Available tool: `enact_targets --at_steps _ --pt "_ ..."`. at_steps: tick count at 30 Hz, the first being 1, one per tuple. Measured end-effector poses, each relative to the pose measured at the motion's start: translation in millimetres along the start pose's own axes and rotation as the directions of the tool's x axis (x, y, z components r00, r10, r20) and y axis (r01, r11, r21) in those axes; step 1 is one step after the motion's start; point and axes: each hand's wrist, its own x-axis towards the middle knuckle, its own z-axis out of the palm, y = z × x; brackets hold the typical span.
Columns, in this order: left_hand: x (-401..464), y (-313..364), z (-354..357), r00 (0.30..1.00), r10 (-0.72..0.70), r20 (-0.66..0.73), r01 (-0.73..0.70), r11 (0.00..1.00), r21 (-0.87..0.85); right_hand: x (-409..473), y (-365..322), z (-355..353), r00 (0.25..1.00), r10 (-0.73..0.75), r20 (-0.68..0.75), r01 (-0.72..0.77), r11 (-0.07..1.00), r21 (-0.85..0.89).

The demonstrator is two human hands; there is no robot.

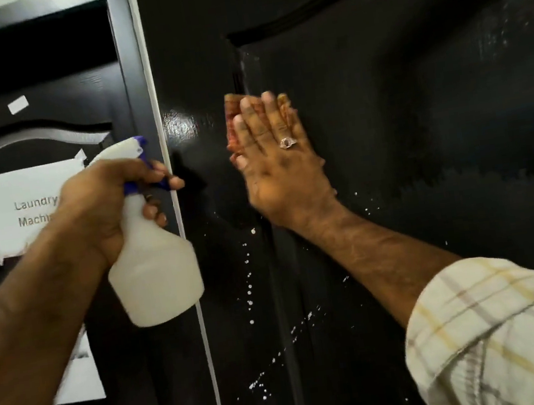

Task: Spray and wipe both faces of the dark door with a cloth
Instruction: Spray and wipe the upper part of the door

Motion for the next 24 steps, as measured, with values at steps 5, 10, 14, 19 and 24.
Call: enact_targets --at_steps 5,10,14,19,24 --pt "2 -6 32 0.998 -0.014 0.063 0.015 1.000 -0.018 -22 57 -23 0.999 0.054 -0.001 -0.054 0.997 -0.057" --pt "-1 -19 46 0.996 -0.021 0.088 0.021 1.000 -0.001 -49 145 -55 0.960 0.271 -0.069 -0.277 0.954 -0.115" --pt "1 -23 43 0.996 -0.015 0.092 0.016 1.000 -0.010 -46 141 -56 0.932 0.354 -0.076 -0.361 0.926 -0.110" --pt "6 -19 40 0.995 -0.005 0.099 0.006 1.000 -0.008 -27 70 -34 0.971 0.234 -0.041 -0.236 0.969 -0.070" --pt "7 -17 43 1.000 0.009 0.024 -0.009 1.000 0.012 -7 -10 -9 0.991 0.128 0.033 -0.127 0.991 -0.027"
